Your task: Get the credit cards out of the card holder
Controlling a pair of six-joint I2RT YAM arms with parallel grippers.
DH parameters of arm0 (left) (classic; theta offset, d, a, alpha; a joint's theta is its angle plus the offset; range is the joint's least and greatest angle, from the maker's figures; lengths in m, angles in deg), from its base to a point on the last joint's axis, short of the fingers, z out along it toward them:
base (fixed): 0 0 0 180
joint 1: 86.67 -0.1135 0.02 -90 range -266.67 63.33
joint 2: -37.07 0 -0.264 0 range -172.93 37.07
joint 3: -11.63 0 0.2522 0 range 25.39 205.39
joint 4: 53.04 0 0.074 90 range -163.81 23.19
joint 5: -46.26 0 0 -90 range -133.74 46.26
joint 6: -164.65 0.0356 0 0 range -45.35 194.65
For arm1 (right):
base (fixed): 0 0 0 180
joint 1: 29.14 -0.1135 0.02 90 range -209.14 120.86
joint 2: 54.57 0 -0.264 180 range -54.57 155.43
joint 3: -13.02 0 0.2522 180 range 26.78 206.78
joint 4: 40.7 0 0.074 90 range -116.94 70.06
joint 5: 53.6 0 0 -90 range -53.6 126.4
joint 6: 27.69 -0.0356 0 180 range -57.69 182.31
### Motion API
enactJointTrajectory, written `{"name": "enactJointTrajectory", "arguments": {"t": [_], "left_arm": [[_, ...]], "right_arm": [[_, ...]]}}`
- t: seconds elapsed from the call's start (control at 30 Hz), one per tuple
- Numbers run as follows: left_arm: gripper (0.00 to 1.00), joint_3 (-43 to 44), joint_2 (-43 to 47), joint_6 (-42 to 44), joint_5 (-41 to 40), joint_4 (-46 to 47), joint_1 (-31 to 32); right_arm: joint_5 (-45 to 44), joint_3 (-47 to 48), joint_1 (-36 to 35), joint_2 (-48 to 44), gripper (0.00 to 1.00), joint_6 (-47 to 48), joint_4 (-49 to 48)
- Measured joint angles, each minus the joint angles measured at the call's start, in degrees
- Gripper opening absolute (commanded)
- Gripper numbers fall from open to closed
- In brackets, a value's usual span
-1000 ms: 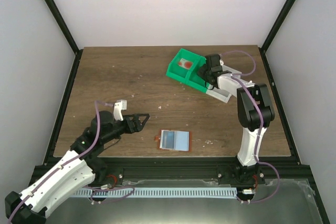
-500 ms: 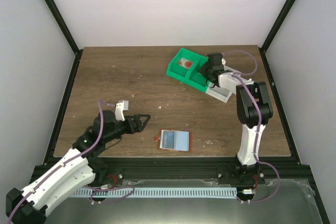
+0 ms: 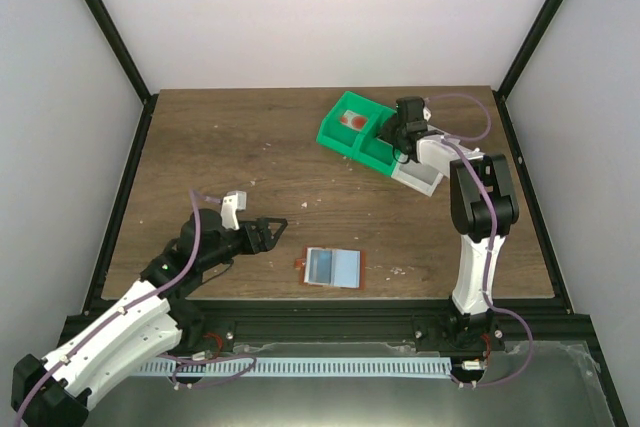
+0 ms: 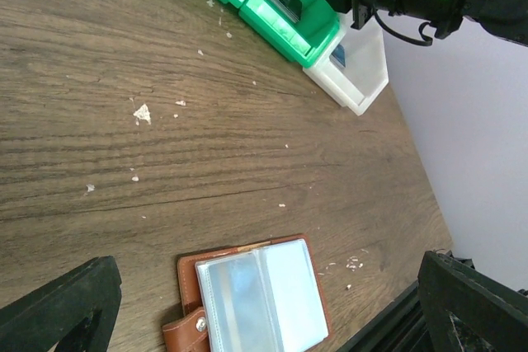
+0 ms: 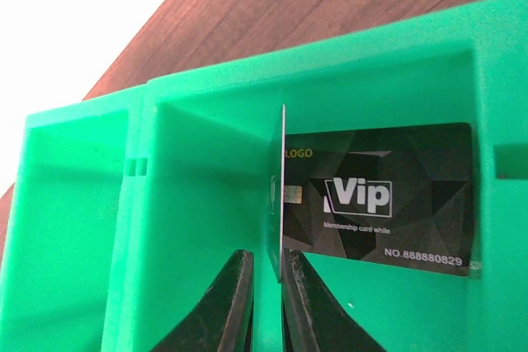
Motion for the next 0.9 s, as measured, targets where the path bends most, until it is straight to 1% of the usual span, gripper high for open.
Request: {"name": "enactJointTrajectory", "arguments": {"t": [0.2,0.33,0.47,0.53,0.6,0.73,0.9], "left_arm": [[1.0,0.0,-0.09,0.02,0.17,0.04,-0.04],[1.0,0.0,-0.22,0.04,0.42,0.02,-0.04],[1.0,0.0,-0.94,0.07,1.05,0.02,-0.04],[1.0,0.02,-1.42,0.26,1.68,0.02,-0.07],[1.0,0.13,-2.19,0.59,2.47,-0.02,-0.11],[1.0,1.18,-4.57,1.62,3.02,-0.9,-0.39],[1.0,2.38,-7.93,3.02,4.39,-2.27,-0.76]], "right_arm": [[-0.13,0.68,0.02,-0.02,0.19,-0.24,0.61],[-0.68,0.68,0.02,-0.13,0.26,-0.28,1.81],[-1.64,1.55,0.02,-0.68,0.31,-0.2,4.24],[-2.14,2.1,0.02,-1.46,0.35,-0.09,5.09],[-2.54,2.19,0.02,-2.93,0.39,0.46,5.49],[-2.8,1.86,0.02,-7.04,0.41,1.57,6.38],[-0.37,-5.38,0.02,-15.76,0.44,3.91,4.11]]}}
